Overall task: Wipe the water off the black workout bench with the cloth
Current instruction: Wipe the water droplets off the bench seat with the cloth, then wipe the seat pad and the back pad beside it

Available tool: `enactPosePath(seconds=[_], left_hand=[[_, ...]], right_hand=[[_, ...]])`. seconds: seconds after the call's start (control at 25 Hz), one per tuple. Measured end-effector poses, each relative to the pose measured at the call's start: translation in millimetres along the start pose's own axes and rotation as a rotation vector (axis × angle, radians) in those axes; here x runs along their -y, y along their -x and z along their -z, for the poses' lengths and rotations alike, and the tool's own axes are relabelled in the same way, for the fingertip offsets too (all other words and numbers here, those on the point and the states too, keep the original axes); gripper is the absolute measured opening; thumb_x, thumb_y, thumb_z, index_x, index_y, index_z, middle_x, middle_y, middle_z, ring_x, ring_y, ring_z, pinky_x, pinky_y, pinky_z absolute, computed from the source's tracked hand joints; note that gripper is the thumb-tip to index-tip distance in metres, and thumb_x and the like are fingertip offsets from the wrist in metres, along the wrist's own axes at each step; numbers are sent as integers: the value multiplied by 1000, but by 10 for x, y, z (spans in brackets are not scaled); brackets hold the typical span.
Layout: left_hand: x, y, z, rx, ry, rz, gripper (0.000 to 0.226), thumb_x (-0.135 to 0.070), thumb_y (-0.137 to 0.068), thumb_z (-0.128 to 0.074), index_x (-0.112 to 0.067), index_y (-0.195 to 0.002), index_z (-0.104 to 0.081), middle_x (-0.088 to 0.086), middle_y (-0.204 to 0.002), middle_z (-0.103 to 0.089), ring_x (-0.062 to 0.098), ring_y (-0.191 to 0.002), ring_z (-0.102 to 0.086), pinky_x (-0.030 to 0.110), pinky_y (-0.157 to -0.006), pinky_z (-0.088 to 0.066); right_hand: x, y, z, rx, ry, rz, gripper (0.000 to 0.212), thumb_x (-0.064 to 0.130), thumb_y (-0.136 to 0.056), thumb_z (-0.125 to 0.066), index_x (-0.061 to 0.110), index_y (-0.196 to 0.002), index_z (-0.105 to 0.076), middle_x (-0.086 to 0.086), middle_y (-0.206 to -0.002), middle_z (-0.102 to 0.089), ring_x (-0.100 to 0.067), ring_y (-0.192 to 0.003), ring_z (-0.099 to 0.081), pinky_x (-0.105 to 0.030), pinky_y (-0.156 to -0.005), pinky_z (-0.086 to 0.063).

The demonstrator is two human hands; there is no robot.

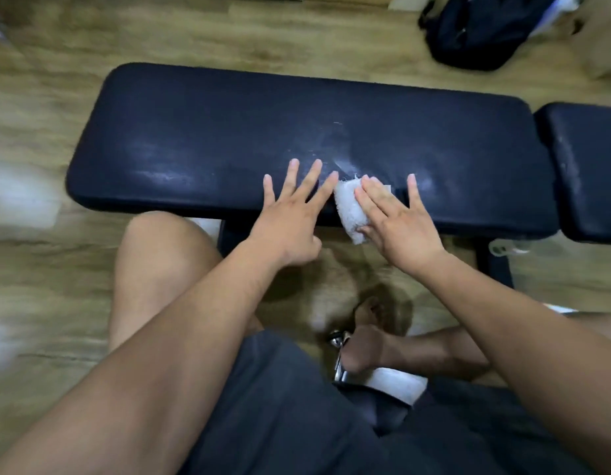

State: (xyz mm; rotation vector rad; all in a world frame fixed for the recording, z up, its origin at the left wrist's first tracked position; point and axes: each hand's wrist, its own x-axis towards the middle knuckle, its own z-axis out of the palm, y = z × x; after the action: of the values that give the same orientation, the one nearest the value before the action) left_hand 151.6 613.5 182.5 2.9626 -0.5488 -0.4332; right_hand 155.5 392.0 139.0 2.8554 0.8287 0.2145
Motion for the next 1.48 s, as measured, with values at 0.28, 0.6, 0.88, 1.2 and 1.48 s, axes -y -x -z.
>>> enactPosePath(seconds=[0.28,0.6,0.88,1.2,1.48], left_hand=[[-229,-214,-104,89,-106,61,111,-53,-75,-62,-32,-155,12,2,-163,23,44,-145,23,79,-106,4],[-185,-231,-38,123,-103,61,109,-48,-77,-65,-35,-154,11,-3,-163,20,40,-147,21,76,-109,-2],[-130,-245,-13,150,-115,11,110,-44,-77,-66,-35,-154,12,-3,-163,19,40,-148,18,76,-109,-5],[-439,-168,97,54,-67,84,78,-36,-84,-59,-26,-153,-24,2,-163,-14,33,-149,-5,75,-109,-4],[-1372,317,-162,21,334,-294,50,-34,-80,-44,-25,-129,-56,0,-127,-57,25,-119,-53,45,-100,-44]], right_hand=[[-976,856,-161,18,3,-144,73,25,-88,-66,8,-148,-28,-10,-156,-30,-22,-142,-34,-69,-111,-11],[-1624,1328,-170,-14,-70,-189,64,25,-88,-65,8,-144,-39,-14,-151,-40,-27,-137,-42,-69,-108,-20],[-1992,1883,-3,20,-341,-773,47,3,-89,-56,15,-134,-53,-13,-143,-51,-38,-120,-56,-41,-105,-37],[-941,1603,481,-351,-1286,-1253,25,9,-86,-65,14,-111,-66,-2,-92,-68,-13,-78,-62,-21,-67,-53],[-88,1417,758,165,-1733,-1178,54,12,-81,-75,17,-131,-56,-10,-112,-70,-26,-94,-71,-41,-83,-58]])
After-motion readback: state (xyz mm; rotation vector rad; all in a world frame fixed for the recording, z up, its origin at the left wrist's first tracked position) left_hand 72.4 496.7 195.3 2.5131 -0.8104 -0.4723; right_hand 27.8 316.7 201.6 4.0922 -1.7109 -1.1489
